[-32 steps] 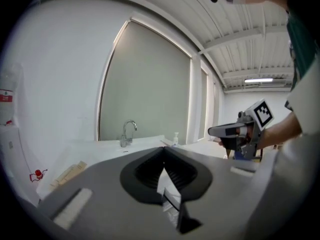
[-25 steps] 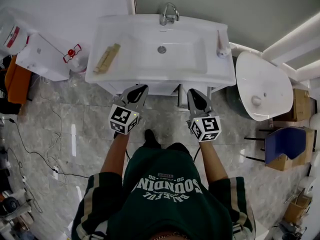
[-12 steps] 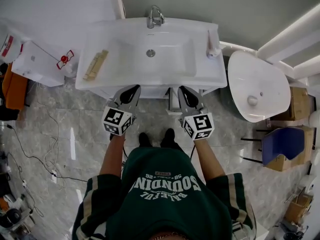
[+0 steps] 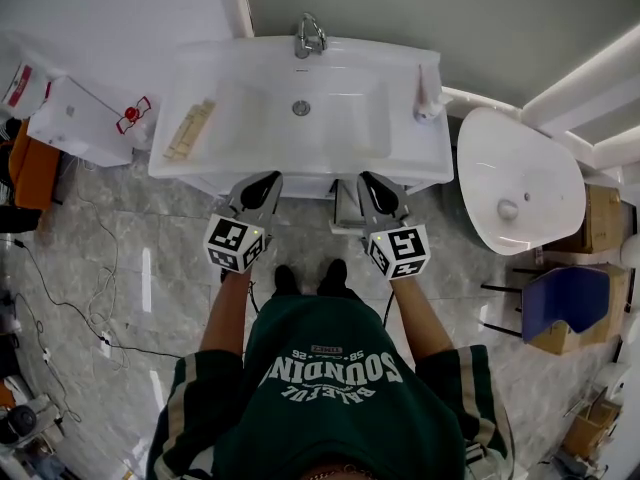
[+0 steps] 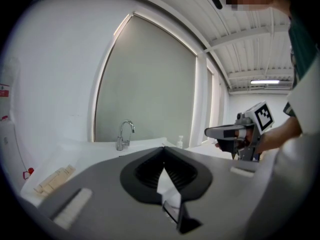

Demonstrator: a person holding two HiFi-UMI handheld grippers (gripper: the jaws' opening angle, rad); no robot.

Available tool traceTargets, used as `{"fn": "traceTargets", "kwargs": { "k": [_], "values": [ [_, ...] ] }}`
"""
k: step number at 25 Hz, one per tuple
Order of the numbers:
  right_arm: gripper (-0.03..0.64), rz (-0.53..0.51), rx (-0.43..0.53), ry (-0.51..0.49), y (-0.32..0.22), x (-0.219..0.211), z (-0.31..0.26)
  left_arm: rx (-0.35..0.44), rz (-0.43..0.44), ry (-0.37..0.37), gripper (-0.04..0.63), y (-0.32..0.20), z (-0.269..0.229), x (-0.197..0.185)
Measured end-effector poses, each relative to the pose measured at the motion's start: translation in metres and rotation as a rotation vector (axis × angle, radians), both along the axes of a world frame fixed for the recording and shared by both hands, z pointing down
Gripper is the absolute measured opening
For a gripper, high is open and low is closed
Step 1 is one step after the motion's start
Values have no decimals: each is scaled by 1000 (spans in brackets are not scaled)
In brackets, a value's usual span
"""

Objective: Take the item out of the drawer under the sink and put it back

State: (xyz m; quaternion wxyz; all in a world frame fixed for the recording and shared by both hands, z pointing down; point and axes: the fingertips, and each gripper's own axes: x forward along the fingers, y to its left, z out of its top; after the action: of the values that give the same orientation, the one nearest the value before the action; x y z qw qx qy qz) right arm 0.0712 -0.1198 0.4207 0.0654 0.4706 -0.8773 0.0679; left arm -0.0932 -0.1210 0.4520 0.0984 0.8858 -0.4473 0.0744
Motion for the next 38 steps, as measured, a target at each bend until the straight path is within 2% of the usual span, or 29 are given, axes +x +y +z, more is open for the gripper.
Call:
{"fn": "traceTargets", "kwargs": {
  "k": [8, 22, 25, 28, 32, 38],
  "values": [
    [2, 9, -72, 29, -3, 16, 30, -57, 12, -14, 51, 1, 22, 13],
    [2, -6, -252, 80, 15, 51, 128, -188, 67, -26, 51, 7, 94, 50],
    [6, -23, -294, 112, 15, 55, 152, -205, 79, -33, 51, 10, 104, 58],
    [65, -56, -359, 166, 13, 57, 188, -218, 86, -44, 51, 12, 113, 59],
    [104, -102, -460, 258, 6, 63, 246, -233, 74, -61, 51, 13, 124, 57],
    [104, -144, -587, 360, -8, 68, 331, -293, 34, -70, 51, 22, 151, 48]
  ]
}}
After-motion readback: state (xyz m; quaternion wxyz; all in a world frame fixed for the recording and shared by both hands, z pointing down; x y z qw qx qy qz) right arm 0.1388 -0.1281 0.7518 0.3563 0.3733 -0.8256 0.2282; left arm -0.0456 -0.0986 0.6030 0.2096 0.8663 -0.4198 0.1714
